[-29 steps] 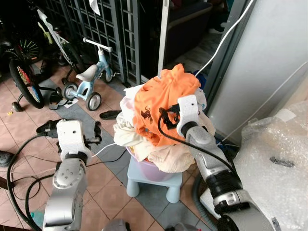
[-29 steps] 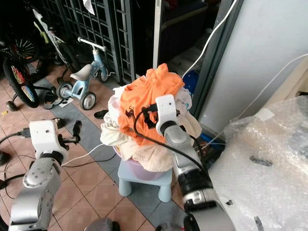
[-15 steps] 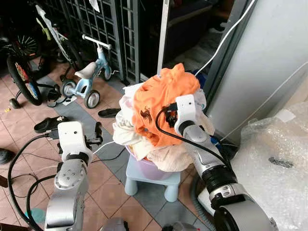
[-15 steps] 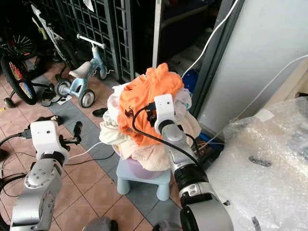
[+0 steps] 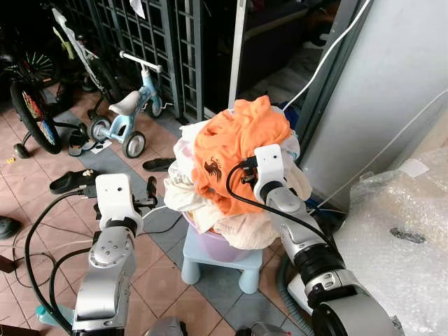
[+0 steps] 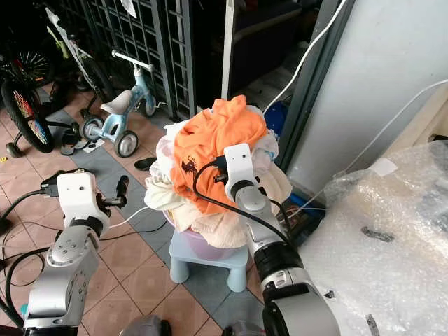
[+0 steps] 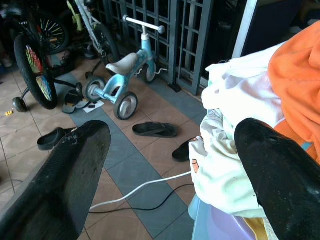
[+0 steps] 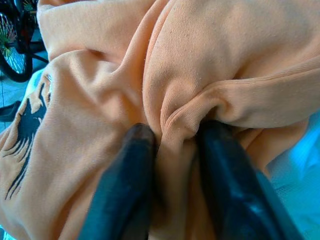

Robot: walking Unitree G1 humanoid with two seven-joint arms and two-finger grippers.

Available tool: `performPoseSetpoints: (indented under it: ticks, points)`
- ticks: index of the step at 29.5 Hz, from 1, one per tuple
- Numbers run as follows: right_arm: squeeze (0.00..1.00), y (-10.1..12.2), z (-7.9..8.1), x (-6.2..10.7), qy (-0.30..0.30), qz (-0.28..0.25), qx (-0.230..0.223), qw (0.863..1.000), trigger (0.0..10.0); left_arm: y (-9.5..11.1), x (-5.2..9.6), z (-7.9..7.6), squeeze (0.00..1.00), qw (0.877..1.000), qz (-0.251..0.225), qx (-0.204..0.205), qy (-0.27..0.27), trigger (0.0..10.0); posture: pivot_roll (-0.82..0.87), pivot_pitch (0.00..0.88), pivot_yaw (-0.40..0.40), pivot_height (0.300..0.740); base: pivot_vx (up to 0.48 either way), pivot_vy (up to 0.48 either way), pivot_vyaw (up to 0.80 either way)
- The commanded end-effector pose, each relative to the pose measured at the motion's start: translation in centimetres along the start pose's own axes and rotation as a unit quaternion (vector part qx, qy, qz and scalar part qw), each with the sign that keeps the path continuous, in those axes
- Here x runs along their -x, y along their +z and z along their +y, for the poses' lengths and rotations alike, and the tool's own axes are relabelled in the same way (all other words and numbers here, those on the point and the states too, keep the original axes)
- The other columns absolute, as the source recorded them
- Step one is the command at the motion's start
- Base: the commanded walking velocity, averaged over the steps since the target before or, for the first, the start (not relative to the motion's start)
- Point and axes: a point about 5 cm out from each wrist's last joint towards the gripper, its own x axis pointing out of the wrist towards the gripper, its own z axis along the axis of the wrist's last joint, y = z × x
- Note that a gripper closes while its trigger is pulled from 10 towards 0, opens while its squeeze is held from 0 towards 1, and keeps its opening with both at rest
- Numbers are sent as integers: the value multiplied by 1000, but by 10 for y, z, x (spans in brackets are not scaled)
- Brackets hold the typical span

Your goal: Clothes washing

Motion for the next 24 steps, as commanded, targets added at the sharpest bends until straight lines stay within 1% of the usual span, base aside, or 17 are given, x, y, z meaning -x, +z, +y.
performPoseSetpoints:
  ticks: [1, 7, 12, 17, 18, 20, 21, 22, 23, 24]
  points:
    - [0, -2, 3, -1, 7, 7, -5, 1000, 0, 0, -2, 0, 0, 1000, -2, -1, 2, 10000, 22, 0, -29, 740, 0, 0, 0]
    - [0, -6, 6, 0, 12, 10, -3, 1000, 0, 0, -3, -1, 0, 1000, -1, 3, 4, 10000, 20, 0, -33, 740, 0, 0, 0]
    - [0, -7, 4, 1, 13, 11, -3, 1000, 0, -1, -4, -1, 0, 1000, -1, 3, 2, 10000, 15, 0, -32, 740, 0, 0, 0]
    - [0, -11, 0, 3, 9, 9, -2, 1000, 0, 3, -4, -8, 0, 999, -18, -19, -19, 10000, 11, 0, -27, 740, 0, 0, 0]
    - [0, -9, -1, 3, 7, 2, -4, 1000, 0, 4, -4, -10, 0, 999, -24, -21, -27, 10000, 8, 0, -25, 740, 0, 0, 0]
    - [0, 2, -3, 3, 5, -33, -12, 999, 0, 7, -3, -15, 0, 998, -38, -24, -47, 10000, 7, 0, -25, 740, 0, 0, 0]
    - [0, 11, -5, 4, 5, -57, -15, 998, 0, 8, -2, -17, 0, 997, -42, -28, -59, 10000, 8, 0, -27, 740, 0, 0, 0]
    - [0, 26, -9, 7, 3, -98, -15, 995, 0, 9, 0, -22, 0, 995, -48, -29, -83, 10000, 7, 0, -27, 740, 0, 0, 0]
    - [0, 31, -10, 9, 3, -113, -13, 994, 0, 9, 1, -23, 0, 994, -49, -28, -93, 10000, 6, 0, -27, 740, 0, 0, 0]
    - [0, 31, -10, 9, 3, -113, -13, 994, 0, 9, 1, -23, 0, 994, -49, -28, -93, 10000, 6, 0, -27, 740, 0, 0, 0]
